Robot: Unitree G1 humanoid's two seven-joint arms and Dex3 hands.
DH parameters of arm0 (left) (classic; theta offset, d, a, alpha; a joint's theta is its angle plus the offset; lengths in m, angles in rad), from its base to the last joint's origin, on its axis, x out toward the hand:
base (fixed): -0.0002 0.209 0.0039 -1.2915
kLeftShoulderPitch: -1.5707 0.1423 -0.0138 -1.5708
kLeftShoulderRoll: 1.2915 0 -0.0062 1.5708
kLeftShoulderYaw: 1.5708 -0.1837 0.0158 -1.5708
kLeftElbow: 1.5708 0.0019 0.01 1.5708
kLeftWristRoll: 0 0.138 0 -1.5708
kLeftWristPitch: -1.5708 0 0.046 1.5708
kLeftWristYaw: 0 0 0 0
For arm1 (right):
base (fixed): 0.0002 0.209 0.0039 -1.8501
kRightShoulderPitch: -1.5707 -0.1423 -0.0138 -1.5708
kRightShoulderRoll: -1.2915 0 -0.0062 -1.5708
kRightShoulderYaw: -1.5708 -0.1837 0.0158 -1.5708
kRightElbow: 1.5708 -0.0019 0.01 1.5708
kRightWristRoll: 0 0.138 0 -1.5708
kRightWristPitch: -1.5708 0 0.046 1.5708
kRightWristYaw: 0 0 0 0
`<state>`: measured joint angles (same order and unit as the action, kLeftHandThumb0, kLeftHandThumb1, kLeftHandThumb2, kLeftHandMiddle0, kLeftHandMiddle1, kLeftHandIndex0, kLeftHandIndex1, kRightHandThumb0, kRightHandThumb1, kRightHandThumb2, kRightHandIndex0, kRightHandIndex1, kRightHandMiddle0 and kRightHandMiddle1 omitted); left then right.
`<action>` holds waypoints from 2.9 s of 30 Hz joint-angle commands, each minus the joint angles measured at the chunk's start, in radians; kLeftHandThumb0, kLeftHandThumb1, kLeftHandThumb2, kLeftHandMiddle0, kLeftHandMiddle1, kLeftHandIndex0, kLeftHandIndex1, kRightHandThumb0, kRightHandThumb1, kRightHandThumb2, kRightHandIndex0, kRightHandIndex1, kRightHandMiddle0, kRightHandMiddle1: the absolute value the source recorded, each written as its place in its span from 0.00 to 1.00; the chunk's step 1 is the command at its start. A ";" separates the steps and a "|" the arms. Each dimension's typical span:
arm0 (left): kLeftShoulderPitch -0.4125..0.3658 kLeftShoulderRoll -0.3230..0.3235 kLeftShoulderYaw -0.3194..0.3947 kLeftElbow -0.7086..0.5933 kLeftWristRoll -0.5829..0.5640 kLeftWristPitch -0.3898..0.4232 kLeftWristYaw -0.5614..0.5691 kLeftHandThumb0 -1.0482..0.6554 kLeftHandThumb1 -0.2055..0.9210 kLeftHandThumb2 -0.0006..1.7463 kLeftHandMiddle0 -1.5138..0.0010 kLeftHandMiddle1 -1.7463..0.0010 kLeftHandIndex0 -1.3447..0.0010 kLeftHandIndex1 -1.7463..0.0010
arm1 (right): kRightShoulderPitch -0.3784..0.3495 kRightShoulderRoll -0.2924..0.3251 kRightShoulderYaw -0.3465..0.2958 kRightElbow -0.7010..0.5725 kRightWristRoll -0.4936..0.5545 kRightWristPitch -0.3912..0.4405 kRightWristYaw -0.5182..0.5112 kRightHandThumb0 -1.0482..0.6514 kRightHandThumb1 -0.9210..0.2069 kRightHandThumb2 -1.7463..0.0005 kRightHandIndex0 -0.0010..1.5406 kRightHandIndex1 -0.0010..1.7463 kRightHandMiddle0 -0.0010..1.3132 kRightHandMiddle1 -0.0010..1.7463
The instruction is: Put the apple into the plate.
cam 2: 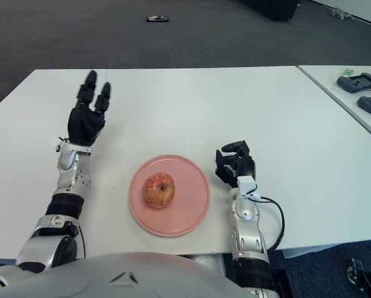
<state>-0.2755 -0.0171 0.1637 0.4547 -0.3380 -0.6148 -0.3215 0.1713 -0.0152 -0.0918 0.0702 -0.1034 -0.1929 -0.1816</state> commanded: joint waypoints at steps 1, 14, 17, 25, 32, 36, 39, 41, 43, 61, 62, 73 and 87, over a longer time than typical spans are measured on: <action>0.057 -0.035 0.005 0.003 0.108 -0.025 0.118 0.19 0.98 0.49 0.92 0.50 1.00 0.32 | -0.009 -0.008 -0.005 0.016 0.008 0.003 0.010 0.40 0.15 0.56 0.39 0.72 0.22 1.00; 0.046 -0.064 0.051 0.112 0.248 -0.063 0.378 0.38 0.83 0.46 0.66 0.02 0.77 0.01 | -0.028 -0.013 -0.006 0.043 0.015 -0.027 0.017 0.40 0.15 0.57 0.39 0.73 0.22 1.00; 0.054 -0.069 0.047 0.124 0.255 -0.064 0.398 0.38 0.79 0.49 0.60 0.01 0.75 0.00 | -0.035 -0.016 -0.008 0.052 0.014 -0.030 0.017 0.40 0.15 0.57 0.39 0.73 0.22 1.00; 0.082 -0.061 0.031 0.152 0.275 -0.067 0.414 0.38 0.75 0.52 0.50 0.00 0.72 0.00 | -0.044 -0.015 -0.012 0.063 0.017 -0.035 0.017 0.40 0.16 0.56 0.40 0.73 0.23 1.00; 0.105 -0.046 0.019 0.175 0.321 -0.052 0.443 0.38 0.70 0.56 0.41 0.00 0.70 0.00 | -0.046 -0.011 -0.013 0.068 0.019 -0.041 0.017 0.40 0.17 0.55 0.40 0.73 0.23 1.00; 0.114 -0.040 0.017 0.215 0.340 -0.078 0.457 0.37 0.67 0.59 0.37 0.00 0.68 0.00 | -0.046 -0.010 -0.012 0.070 0.018 -0.040 0.016 0.40 0.17 0.55 0.40 0.73 0.23 1.00; 0.121 -0.034 0.017 0.271 0.347 -0.111 0.460 0.36 0.61 0.64 0.30 0.00 0.64 0.00 | -0.047 -0.010 -0.013 0.071 0.018 -0.039 0.015 0.40 0.17 0.55 0.40 0.73 0.23 1.00; 0.122 -0.032 0.014 0.282 0.348 -0.120 0.456 0.36 0.58 0.66 0.27 0.00 0.62 0.00 | -0.047 -0.008 -0.013 0.070 0.019 -0.039 0.015 0.40 0.17 0.54 0.40 0.73 0.24 1.00; 0.124 -0.029 0.010 0.291 0.348 -0.130 0.449 0.35 0.56 0.68 0.24 0.00 0.61 0.00 | -0.048 -0.007 -0.013 0.070 0.020 -0.040 0.014 0.40 0.17 0.54 0.40 0.73 0.24 1.00; 0.204 0.000 -0.036 0.291 0.333 -0.076 0.348 0.34 0.49 0.74 0.16 0.00 0.56 0.00 | -0.051 0.007 -0.015 0.076 0.021 -0.047 0.006 0.40 0.17 0.55 0.40 0.73 0.23 1.00; 0.208 0.002 -0.038 0.291 0.333 -0.072 0.345 0.34 0.49 0.74 0.16 0.00 0.56 0.00 | -0.053 0.007 -0.015 0.079 0.020 -0.049 0.006 0.40 0.17 0.55 0.40 0.73 0.23 1.00; 0.231 -0.002 -0.049 0.284 0.356 -0.082 0.366 0.34 0.49 0.74 0.16 0.00 0.56 0.00 | -0.063 0.002 -0.015 0.103 0.024 -0.063 0.017 0.40 0.17 0.55 0.39 0.73 0.23 1.00; 0.226 0.002 -0.050 0.303 0.360 -0.084 0.400 0.34 0.48 0.75 0.16 0.00 0.55 0.00 | -0.071 -0.003 -0.011 0.126 0.023 -0.063 0.034 0.40 0.16 0.56 0.39 0.73 0.23 1.00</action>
<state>-0.1484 -0.0246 0.1169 0.6860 -0.0022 -0.6985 0.0671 0.1156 -0.0140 -0.1055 0.1771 -0.0866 -0.2634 -0.1549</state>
